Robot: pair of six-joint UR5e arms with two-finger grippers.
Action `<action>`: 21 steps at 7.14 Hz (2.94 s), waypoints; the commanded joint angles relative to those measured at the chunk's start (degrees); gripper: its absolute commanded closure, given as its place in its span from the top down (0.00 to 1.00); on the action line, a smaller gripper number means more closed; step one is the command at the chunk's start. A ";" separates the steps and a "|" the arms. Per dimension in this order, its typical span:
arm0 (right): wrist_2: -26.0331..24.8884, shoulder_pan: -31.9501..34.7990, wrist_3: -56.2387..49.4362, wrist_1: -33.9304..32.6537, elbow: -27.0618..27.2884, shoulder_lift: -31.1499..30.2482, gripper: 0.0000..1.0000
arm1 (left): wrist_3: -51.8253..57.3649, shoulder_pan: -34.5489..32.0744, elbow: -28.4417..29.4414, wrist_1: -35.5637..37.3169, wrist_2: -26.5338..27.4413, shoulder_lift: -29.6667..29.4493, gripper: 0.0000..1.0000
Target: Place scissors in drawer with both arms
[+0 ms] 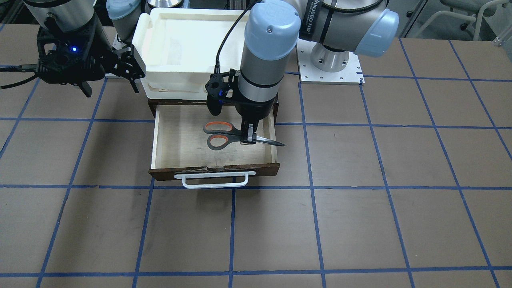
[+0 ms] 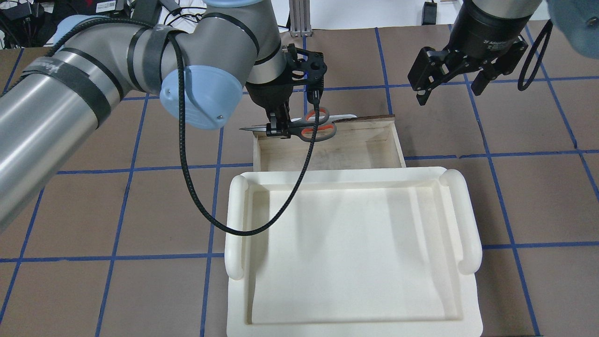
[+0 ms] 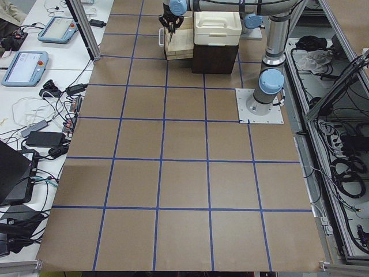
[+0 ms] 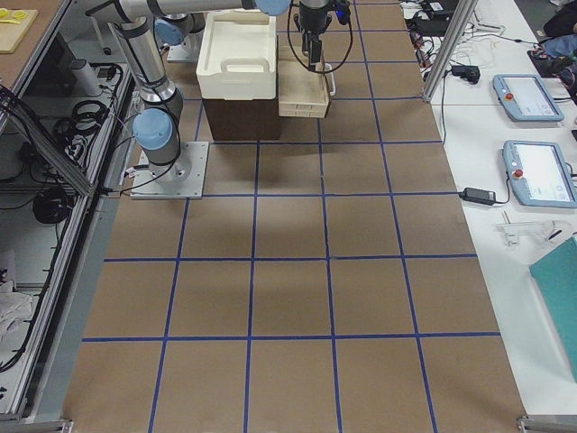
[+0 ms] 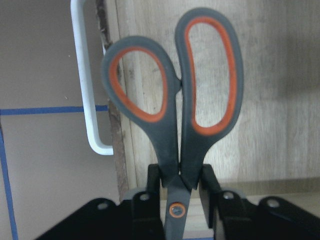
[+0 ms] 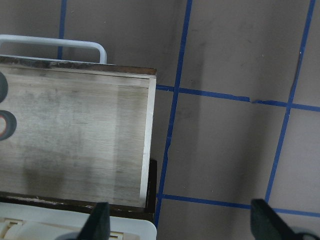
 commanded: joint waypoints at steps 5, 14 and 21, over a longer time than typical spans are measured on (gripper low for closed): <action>-0.38 0.04 7.45 0.45 0.09 0.18 1.00 | -8.16 -4.73 -0.88 2.75 0.21 -3.42 0.02; -0.03 0.04 9.40 -0.34 0.09 0.35 1.00 | -12.04 -7.11 -4.03 5.19 0.65 -6.59 0.09; -0.21 0.04 9.31 -0.34 0.09 0.35 1.00 | -11.16 -5.97 -3.61 6.00 0.74 -3.62 1.00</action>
